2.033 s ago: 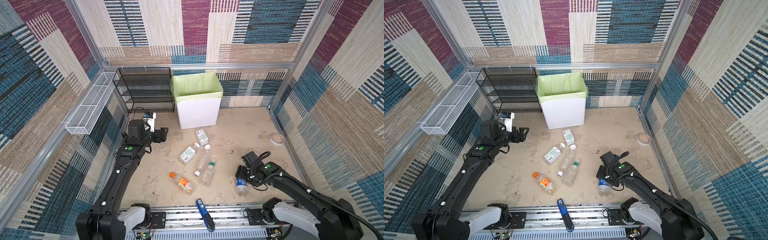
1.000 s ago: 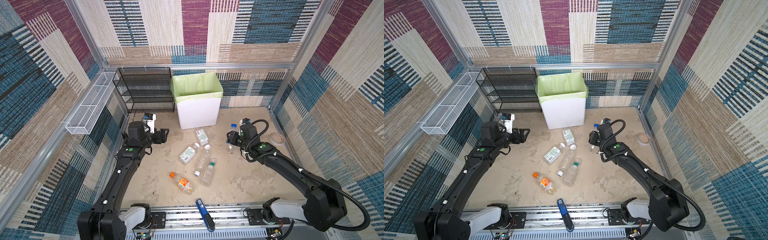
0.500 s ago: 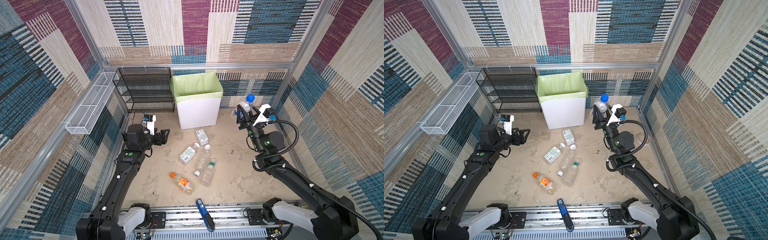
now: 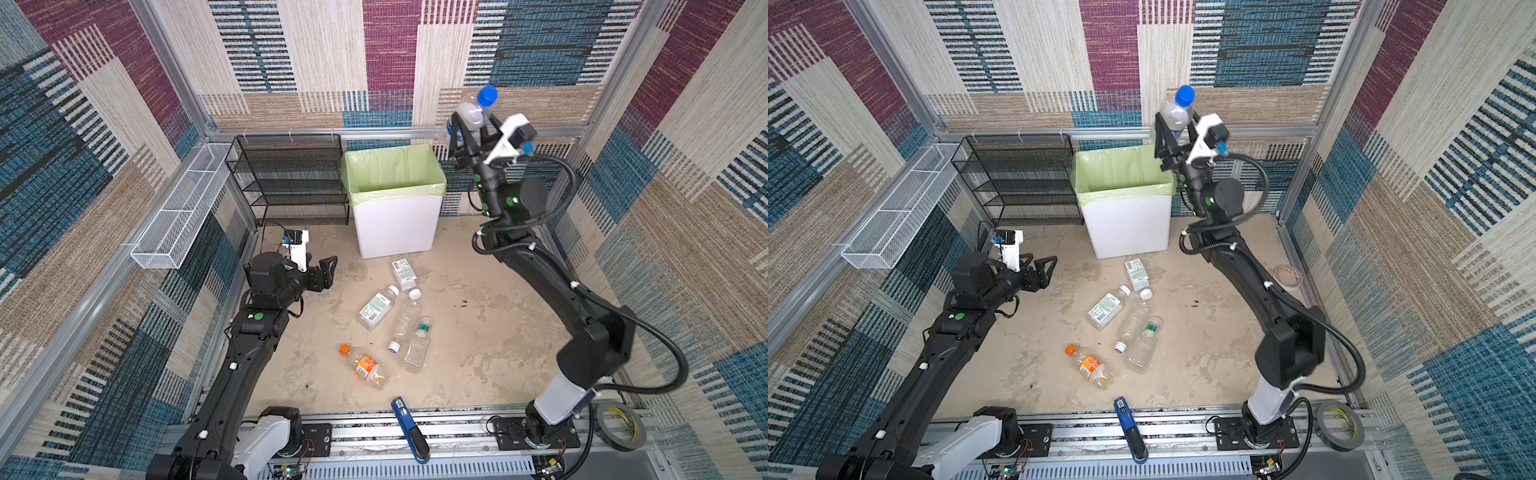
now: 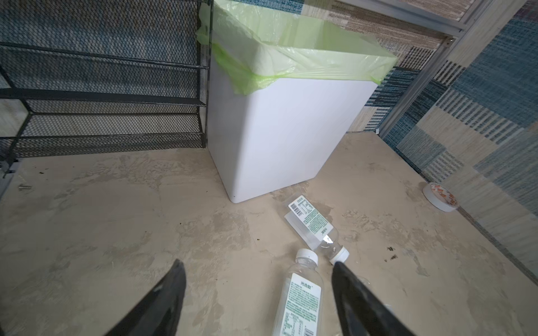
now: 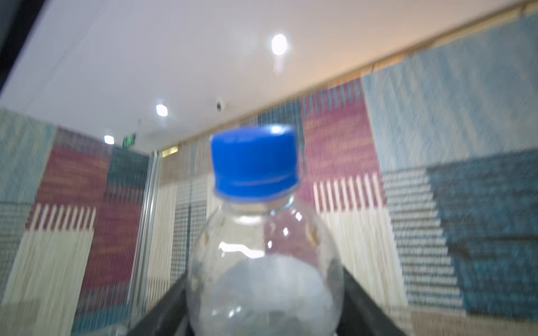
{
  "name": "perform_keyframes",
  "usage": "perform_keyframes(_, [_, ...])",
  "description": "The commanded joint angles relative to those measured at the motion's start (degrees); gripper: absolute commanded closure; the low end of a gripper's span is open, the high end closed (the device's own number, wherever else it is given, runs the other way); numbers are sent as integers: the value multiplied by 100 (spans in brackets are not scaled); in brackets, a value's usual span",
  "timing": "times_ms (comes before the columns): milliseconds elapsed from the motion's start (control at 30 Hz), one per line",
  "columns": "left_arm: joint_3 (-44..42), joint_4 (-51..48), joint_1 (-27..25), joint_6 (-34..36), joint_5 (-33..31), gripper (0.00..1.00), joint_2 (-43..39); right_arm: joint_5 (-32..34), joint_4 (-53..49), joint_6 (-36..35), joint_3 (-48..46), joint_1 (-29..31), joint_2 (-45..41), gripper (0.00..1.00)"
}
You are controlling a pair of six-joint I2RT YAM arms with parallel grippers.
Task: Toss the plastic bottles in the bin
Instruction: 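Open the right gripper over the bin while the left gripper moves toward the orange-labelled bottle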
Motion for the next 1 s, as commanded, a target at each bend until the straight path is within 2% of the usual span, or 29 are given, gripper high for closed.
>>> perform_keyframes(0, [-32,-406,-15,-62,-345,18,-474,-239,-2298,120,1040,-4,555,22])
perform_keyframes(133, [34,-917,-6,122,-560,16,-899,-220,-2839,143,1800,-87,872,12])
perform_keyframes(233, [114,-1090,-6,45,-379,16,-935,-234,-3260,201,2219,-166,990,11])
perform_keyframes(367, [6,-1280,-15,-456,-72,19,-890,-97,-3268,194,1737,-266,595,11])
perform_keyframes(500, [-412,-1485,-73,-1343,-35,24,-1062,140,-2791,228,188,-395,-386,11])
perform_keyframes(700, [-937,-2117,-446,-2461,-574,24,-1530,393,-2039,728,-2617,-689,-1846,11])
perform_keyframes(800, [-1124,-2446,-648,-2946,-684,25,-1688,392,-1910,1129,-3780,-880,-2438,11])
perform_keyframes(967, [-1613,-2563,-985,-3685,-689,26,-1982,487,-2048,1344,-5305,-1012,-3079,11])
